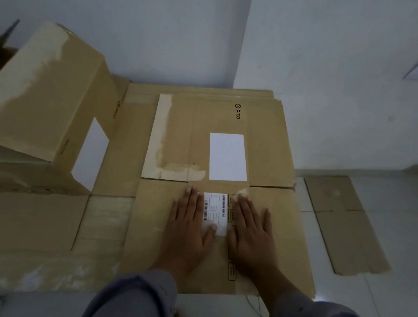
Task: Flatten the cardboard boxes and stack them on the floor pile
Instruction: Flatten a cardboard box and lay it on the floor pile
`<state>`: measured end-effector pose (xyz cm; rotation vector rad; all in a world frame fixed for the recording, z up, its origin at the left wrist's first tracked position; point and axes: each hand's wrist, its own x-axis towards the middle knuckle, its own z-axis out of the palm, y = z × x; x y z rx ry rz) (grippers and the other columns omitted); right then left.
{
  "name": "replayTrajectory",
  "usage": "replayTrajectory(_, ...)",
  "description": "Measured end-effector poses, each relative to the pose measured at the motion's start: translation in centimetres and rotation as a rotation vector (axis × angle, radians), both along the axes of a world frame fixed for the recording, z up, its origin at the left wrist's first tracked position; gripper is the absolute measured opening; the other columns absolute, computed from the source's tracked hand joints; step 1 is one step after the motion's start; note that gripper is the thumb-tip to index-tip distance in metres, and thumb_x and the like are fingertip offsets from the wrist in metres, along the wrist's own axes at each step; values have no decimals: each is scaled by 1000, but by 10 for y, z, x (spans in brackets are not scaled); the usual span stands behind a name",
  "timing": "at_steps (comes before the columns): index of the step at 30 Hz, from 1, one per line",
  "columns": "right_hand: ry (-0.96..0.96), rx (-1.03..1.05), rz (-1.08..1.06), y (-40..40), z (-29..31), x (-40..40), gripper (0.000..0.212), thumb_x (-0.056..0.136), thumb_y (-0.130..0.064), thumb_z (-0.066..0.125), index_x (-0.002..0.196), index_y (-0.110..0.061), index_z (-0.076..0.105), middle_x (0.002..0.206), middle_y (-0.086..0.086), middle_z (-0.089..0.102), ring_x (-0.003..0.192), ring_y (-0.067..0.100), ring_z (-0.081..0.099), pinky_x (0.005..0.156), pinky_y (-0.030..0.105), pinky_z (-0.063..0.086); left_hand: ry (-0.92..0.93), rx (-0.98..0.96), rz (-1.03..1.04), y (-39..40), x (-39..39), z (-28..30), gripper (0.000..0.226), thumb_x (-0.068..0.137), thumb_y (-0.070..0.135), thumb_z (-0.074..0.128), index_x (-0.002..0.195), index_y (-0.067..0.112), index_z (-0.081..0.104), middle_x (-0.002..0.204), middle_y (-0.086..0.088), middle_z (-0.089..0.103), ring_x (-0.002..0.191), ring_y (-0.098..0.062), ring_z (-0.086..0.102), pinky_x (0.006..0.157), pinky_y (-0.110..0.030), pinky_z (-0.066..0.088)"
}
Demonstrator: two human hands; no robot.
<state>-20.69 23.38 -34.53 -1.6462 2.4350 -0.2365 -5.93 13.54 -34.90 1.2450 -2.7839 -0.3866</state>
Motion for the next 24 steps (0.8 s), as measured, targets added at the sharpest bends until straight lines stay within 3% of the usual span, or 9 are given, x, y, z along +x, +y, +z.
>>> replayTrajectory(5, -7, -14, -3, -1, 3, 1, 64, 97, -43, 25, 155, -16, 17, 162, 1, 9, 150, 15, 2, 118, 50, 4, -13, 15, -13, -2, -3, 4, 78, 93, 55, 25, 153, 9, 5, 162, -9, -6, 149, -23, -9, 119, -48, 6)
replayTrajectory(8, 15, -17, -9, -13, 8, -7, 60, 97, -46, 31, 146, -12, 36, 156, 7, 32, 146, 22, 25, 119, 50, 15, -21, 47, -69, -13, -6, 7, 81, 91, 55, 24, 153, 8, 3, 161, -10, -7, 149, -24, -10, 119, -47, 3)
replayTrajectory(10, 41, -29, -31, -35, 13, -18, 54, 96, -46, 34, 135, -10, 46, 148, 11, 44, 140, 26, 37, 117, 50, 23, -3, 28, -141, -30, -12, 11, 77, 89, 47, 30, 152, 5, 16, 161, -13, 8, 149, -27, 5, 118, -46, 7)
replayTrajectory(13, 78, -27, -72, -79, 21, -45, 55, 97, -42, 30, 140, -10, 40, 155, 12, 31, 147, 26, 20, 120, 49, 8, 6, -22, -173, -71, -36, 15, 69, 86, 35, 30, 145, 0, 35, 154, -16, 32, 144, -30, 27, 115, -47, 22)
replayTrajectory(15, 74, 48, -85, -104, 22, -65, 64, 99, -47, 23, 151, -11, 21, 162, 9, 11, 150, 22, 0, 119, 47, -7, 0, 12, -147, -96, -53, 20, 69, 90, 36, 21, 148, 1, 27, 157, -15, 23, 147, -29, 18, 117, -48, 23)
replayTrajectory(18, 42, 80, -72, -117, 13, -84, 74, 92, -58, 3, 155, -18, -2, 163, 2, -6, 149, 17, -14, 119, 46, -10, -12, 46, -62, -112, -72, 15, 72, 93, 46, 11, 153, 6, 8, 162, -10, 3, 150, -22, -2, 121, -45, 9)
replayTrajectory(22, 2, 42, -84, -116, 2, -87, 72, 94, -59, 10, 155, -21, -1, 163, -2, -8, 149, 14, -14, 121, 46, -3, -29, 33, -28, -110, -75, 13, 71, 95, 49, 12, 153, 12, -5, 162, -4, -11, 148, -16, -16, 122, -42, 3)
replayTrajectory(24, 8, 24, -83, -117, 4, -89, 72, 95, -59, 22, 155, -20, 13, 163, 1, 8, 150, 18, 1, 121, 47, 6, -31, 42, -28, -108, -73, 15, 71, 95, 50, 15, 153, 14, -5, 162, -3, -12, 148, -15, -16, 122, -42, 2)
